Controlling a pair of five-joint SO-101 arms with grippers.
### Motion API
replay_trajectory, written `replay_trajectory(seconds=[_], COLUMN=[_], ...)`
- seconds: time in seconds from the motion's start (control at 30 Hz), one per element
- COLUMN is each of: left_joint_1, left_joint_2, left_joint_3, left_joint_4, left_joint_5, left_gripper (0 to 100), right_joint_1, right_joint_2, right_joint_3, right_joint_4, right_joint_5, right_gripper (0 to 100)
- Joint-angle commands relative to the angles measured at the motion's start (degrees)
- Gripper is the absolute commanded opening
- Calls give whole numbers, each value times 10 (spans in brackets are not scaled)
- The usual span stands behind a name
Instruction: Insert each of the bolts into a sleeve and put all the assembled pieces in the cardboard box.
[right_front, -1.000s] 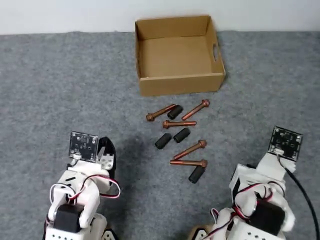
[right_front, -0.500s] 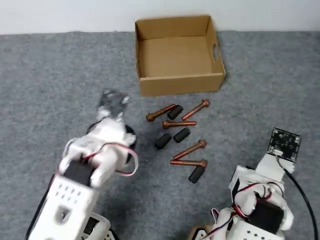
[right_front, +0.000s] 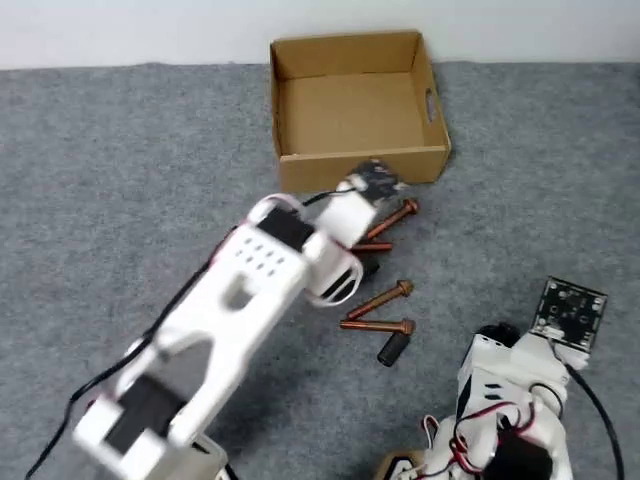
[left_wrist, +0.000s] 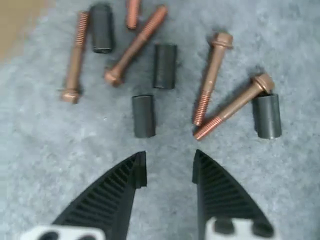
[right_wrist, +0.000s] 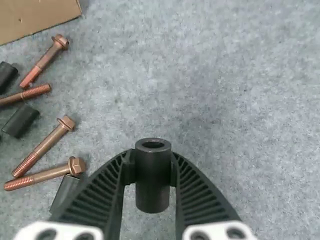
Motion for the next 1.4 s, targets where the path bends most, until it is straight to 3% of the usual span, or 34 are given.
replay_trajectory(seconds=[0.0,0.23,0.6,1.0,1.17,1.37], left_joint_1=[21,68,76,81,95,117], left_joint_2=[105,297,525,622,621,600], left_joint_3=[-153,-399,-669,-701,-706,-711], left_joint_4=[69,171,200,201,201,201], left_joint_5=[-9,-9,-8,-5,-5,18], left_gripper=[164,165,166,159,12,5], right_joint_1=[3,3,3,3,3,3], right_joint_2=[-2,-2,-2,-2,-2,-7], right_joint_3=[-4,-2,-2,-2,-1,-1], right_joint_4=[-13,-14,-14,-14,-14,-15], right_joint_5=[-2,-2,-2,-2,-2,-2], right_gripper=[9,9,9,9,9,9])
